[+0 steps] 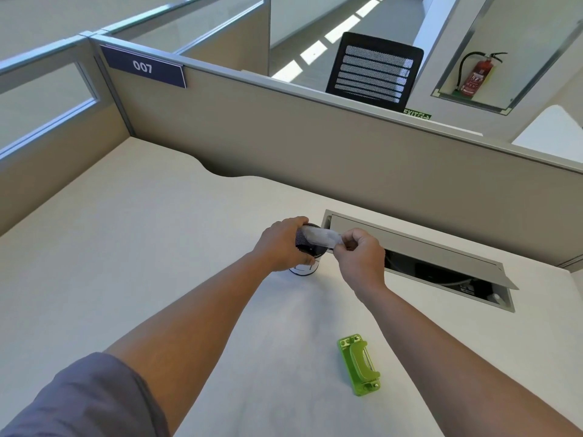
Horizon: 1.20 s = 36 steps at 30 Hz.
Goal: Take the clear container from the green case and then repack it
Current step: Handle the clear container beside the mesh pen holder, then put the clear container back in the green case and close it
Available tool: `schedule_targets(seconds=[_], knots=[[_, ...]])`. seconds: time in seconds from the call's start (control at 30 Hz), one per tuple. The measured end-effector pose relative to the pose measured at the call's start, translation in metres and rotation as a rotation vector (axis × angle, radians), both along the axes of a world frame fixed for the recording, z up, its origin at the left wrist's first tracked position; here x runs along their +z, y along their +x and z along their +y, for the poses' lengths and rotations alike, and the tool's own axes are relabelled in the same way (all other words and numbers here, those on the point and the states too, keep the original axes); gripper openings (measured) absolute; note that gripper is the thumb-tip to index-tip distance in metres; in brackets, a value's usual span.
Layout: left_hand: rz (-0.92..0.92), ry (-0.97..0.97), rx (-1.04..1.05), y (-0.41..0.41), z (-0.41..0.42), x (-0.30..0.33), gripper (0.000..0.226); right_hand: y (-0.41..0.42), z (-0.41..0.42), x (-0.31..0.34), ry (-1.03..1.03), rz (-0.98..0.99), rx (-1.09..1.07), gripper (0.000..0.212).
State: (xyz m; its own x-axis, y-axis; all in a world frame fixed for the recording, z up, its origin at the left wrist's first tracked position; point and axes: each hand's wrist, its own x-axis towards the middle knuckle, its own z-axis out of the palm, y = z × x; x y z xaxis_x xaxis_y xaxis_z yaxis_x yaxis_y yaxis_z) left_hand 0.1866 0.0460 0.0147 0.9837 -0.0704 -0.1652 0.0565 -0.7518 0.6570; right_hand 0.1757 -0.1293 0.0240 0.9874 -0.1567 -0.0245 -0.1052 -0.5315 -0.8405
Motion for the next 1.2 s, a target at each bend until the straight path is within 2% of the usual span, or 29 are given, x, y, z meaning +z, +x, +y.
schedule_targets(seconds=[0.07,0.13,0.3,0.43,0.5,0.57,0.67,0.77,1.0,1.2], knots=[[0.004,0.001,0.009,0.000,0.000,-0.001,0.099,-0.003,0.000,0.001,-0.068,-0.024,0.058,0.009],[0.003,0.007,0.016,0.000,0.000,-0.002,0.102,-0.004,0.000,0.000,-0.031,0.013,0.019,0.009],[-0.016,0.021,0.025,-0.002,-0.004,-0.006,0.095,-0.004,-0.004,-0.005,0.273,0.165,-0.171,0.011],[-0.002,-0.050,0.030,-0.009,0.000,-0.012,0.108,-0.013,-0.010,-0.002,0.526,0.279,-0.235,0.011],[-0.052,-0.122,0.029,-0.016,0.002,-0.012,0.108,-0.020,-0.013,0.000,0.654,0.323,-0.259,0.014],[-0.120,-0.266,0.078,-0.028,-0.002,-0.011,0.100,-0.028,-0.015,0.001,0.762,0.357,-0.276,0.019],[-0.197,-0.477,0.230,-0.051,-0.016,-0.010,0.069,-0.041,-0.017,0.002,0.864,0.402,-0.286,0.026],[-0.119,-0.671,0.395,-0.074,-0.036,-0.008,0.052,-0.058,-0.016,0.002,0.938,0.437,-0.282,0.033],[0.230,-1.113,0.620,-0.113,-0.068,-0.012,0.042,-0.105,-0.018,-0.002,0.857,0.503,-0.189,0.034],[0.317,-1.071,0.699,-0.134,-0.069,-0.017,0.023,-0.133,-0.032,-0.005,0.595,0.509,-0.117,0.033]])
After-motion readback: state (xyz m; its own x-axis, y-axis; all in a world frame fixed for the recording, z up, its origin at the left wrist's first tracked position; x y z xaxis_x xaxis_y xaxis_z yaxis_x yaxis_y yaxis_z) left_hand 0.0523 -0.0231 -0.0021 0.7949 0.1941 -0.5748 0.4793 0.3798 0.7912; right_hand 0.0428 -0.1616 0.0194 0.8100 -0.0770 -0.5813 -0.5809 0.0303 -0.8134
